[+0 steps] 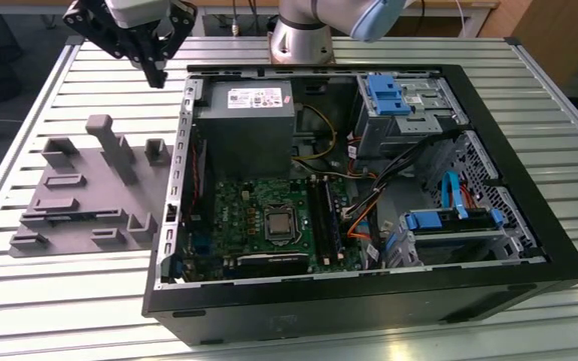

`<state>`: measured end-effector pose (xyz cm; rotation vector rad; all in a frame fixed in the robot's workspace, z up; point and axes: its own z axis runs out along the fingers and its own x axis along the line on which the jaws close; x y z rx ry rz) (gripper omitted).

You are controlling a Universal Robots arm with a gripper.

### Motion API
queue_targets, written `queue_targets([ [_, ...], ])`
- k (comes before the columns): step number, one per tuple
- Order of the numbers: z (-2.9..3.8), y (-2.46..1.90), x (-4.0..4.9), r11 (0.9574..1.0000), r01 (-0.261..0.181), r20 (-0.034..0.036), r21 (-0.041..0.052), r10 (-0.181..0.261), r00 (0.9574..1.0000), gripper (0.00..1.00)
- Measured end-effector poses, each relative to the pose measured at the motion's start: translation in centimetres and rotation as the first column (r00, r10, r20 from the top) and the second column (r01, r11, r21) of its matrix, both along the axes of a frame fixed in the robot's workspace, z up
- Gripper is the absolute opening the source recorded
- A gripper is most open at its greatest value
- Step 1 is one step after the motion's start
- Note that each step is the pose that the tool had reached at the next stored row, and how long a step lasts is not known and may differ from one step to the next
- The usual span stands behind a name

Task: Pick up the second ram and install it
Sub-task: 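Reach for the second ram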

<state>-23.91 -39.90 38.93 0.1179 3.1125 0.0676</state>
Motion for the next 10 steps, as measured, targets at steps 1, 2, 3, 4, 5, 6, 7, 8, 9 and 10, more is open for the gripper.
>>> queue_targets([
  [1, -0.01, 0.00, -0.21, 1.0000, 0.000, 0.0000, 0.0000, 0.000, 1.0000, 0.13],
  [2, -0.01, 0.00, -0.41, 1.0000, 0.000, 0.0000, 0.0000, 0.000, 1.0000, 0.13],
  [3, -0.02, 0.00, -0.63, 1.0000, 0.000, 0.0000, 0.0000, 0.000, 1.0000, 0.13],
  [4, -0.03, 0.00, -0.81, 1.0000, 0.000, 0.0001, 0.0001, 0.000, 1.0000, 0.13],
  [5, -0.03, 0.00, -0.98, 1.0000, 0.000, 0.0000, 0.0000, 0.000, 1.0000, 0.13],
  [6, -0.04, 0.00, -1.16, 1.0000, 0.000, 0.0000, 0.0000, 0.000, 1.0000, 0.13],
  [7, -0.05, 0.00, -1.34, 1.0000, 0.000, 0.0000, 0.0000, 0.000, 1.0000, 0.13],
  [8, -0.06, 0.00, -1.52, 1.0000, 0.000, 0.0000, 0.0000, 0.000, 1.0000, 0.13],
  [9, -0.07, 0.00, -1.69, 1.0000, 0.000, 0.0001, 0.0001, 0.000, 1.0000, 0.13],
  [10, -0.07, 0.00, -1.85, 1.0000, 0.000, 0.0000, 0.0001, 0.000, 1.0000, 0.13],
])
